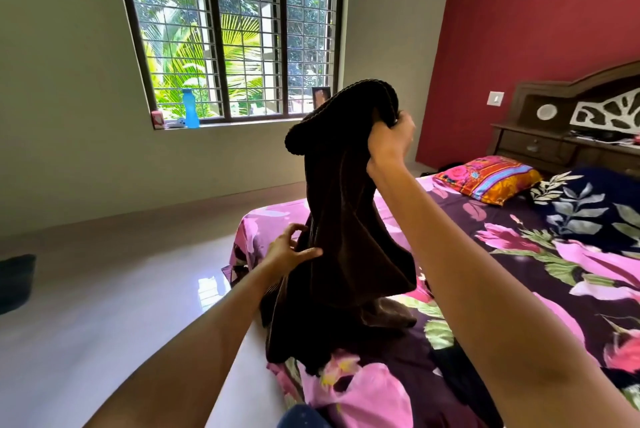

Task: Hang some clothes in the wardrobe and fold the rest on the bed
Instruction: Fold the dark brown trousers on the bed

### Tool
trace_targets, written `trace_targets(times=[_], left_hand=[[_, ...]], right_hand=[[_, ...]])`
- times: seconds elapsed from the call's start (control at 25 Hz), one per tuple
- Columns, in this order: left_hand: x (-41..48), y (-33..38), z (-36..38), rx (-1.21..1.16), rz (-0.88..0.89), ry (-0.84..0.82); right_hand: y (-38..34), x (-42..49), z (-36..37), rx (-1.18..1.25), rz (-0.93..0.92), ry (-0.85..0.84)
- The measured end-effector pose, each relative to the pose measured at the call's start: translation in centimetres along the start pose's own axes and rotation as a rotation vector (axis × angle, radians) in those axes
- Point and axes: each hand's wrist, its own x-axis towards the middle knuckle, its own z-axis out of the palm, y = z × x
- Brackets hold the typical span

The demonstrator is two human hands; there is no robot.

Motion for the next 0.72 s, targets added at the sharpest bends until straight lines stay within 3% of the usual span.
trace_targets(times=[0.2, 0.28, 0.44, 0.56, 0.64, 0.72], left_hand=[[-1.5, -0.3, -0.6, -0.218, 0.117, -0.13], [-2.7, 0.0, -0.7, -0.298, 0.191, -0.104], [-3.9, 0.5, -0.2, -0.146, 0.319, 0.121], [-4.3, 1.0, -1.3, -0.151, 0.28, 0.364], [-4.2, 1.7, -3.6, -0.106, 0.235, 0.598], [-3.8, 3.1, -6.0, -0.119, 0.247, 0.708]], right_hand=[[-0.4, -0.6, 0.0, 0.068, -0.029, -0.074], [-0.7, -0.9, 0.0, 0.106, -0.021, -0.085], [0.0, -2.2, 0.6, 0.108, -0.018, -0.165], [0.7, -2.6, 0.6, 0.11, -0.038, -0.158], [2.0, -2.0, -0.1, -0.015, -0.053, -0.126], [3.2, -1.4, -0.8, -0.283, -0.012, -0.219]])
